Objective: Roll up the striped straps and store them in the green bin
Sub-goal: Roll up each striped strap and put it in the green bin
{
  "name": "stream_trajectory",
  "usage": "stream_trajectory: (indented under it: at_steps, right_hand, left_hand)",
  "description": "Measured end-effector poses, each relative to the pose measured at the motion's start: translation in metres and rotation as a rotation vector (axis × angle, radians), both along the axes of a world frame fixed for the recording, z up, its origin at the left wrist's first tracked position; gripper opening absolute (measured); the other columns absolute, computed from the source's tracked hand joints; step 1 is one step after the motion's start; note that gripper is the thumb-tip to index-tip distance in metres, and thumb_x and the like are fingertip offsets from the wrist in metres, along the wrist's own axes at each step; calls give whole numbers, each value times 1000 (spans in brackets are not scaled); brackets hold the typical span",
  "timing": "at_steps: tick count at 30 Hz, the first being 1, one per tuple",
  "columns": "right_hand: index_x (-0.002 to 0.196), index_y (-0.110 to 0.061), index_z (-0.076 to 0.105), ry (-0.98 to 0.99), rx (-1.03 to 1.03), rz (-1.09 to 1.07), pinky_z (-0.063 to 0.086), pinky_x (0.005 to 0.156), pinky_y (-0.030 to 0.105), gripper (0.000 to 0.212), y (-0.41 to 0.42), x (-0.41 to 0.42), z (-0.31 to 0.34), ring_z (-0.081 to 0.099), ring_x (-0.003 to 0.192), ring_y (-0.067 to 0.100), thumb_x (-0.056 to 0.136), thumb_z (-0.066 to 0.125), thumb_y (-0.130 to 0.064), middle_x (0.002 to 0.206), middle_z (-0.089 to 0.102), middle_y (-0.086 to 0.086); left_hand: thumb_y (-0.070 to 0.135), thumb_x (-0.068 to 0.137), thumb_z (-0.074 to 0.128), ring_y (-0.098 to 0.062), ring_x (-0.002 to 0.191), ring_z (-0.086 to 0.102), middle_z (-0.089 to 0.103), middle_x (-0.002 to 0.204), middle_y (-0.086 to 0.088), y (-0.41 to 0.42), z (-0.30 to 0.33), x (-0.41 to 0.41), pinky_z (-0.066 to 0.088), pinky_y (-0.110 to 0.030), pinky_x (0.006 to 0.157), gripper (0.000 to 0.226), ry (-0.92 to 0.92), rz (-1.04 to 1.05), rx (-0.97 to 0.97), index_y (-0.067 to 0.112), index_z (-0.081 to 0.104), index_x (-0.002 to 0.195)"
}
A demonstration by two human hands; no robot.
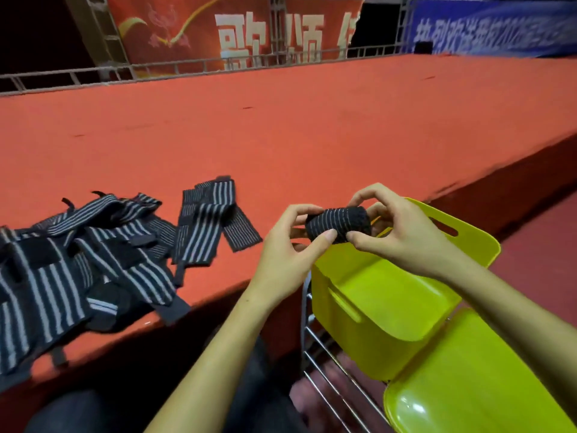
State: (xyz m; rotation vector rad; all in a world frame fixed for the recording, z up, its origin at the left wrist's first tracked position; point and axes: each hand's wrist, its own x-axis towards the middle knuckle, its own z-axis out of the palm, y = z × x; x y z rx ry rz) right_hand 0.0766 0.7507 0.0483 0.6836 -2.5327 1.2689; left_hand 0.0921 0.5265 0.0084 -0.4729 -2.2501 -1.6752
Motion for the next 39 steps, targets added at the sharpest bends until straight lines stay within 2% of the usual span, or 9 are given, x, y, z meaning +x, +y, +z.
stream_trajectory:
  at_steps: [4,8,12,17,20,25,32,36,39]
  right_hand:
    - [112,-39,57,-27,97,-88,58,73,49,44,36,-13,-17,65,65,19,81,87,-33,87,71,-2]
    - [110,-40,56,-76,264,-246,55,73,44,46,77,-31,-28,66,68,23,76,86,-34,81,69,-3]
    - [112,-36,54,-130,545,-345,44,58,32,46,99,-60,-42,64,75,24,76,82,-43,80,68,-4]
    - [120,-33,51,-165,882,-381,49,66,39,53,96,-108,-76,67,96,35,80,78,-56,94,62,-2]
    - [123,-29,51,-198,1005,-353,45,64,37,57,86,-129,-94,70,104,34,81,78,-56,105,69,1]
    - [131,-25,52,-276,1082,-353,46,63,36,61,78,-146,-107,69,108,32,86,78,-56,114,70,2]
    - [127,-23,54,-372,1061,-404,49,67,37,55,73,-150,-118,70,106,30,88,80,-51,114,70,2]
    - [121,-22,49,-409,1049,-406,45,62,36,44,72,-150,-120,66,93,29,94,75,-47,105,66,1]
    - [124,-21,45,-426,1076,-393,48,65,39,46,76,-149,-122,66,96,31,98,70,-49,113,68,6]
  left_hand:
    - [37,97,81,-4,118,66,71,124,17,24,-18,-17,55,-35,96,37,-6,-5,-133,31,64,129]
    - [56,91,76,-5,120,63,69,123,21,35,-26,-29,54,-41,99,45,15,15,-243,41,60,131]
    - [59,90,74,-5,121,61,68,122,23,42,-27,-38,52,-43,101,47,42,5,-299,41,59,131]
    - [58,90,75,-4,122,61,68,123,24,37,-29,-44,51,-39,101,45,55,0,-291,42,60,129]
    - [58,90,75,-5,124,61,68,124,25,26,-30,-43,50,-36,101,45,63,18,-276,42,60,130]
    - [53,90,77,-7,127,62,69,125,24,7,-32,-43,50,-33,101,45,47,34,-236,40,62,130]
    - [49,89,80,-10,126,64,70,124,22,-6,-38,-45,51,-34,102,44,25,44,-198,39,64,129]
    - [47,89,80,-11,125,65,71,124,21,-7,-42,-46,52,-38,101,43,11,43,-188,39,64,128]
    - [45,89,80,-11,125,66,71,123,21,-10,-42,-44,53,-39,101,41,1,42,-180,39,64,127]
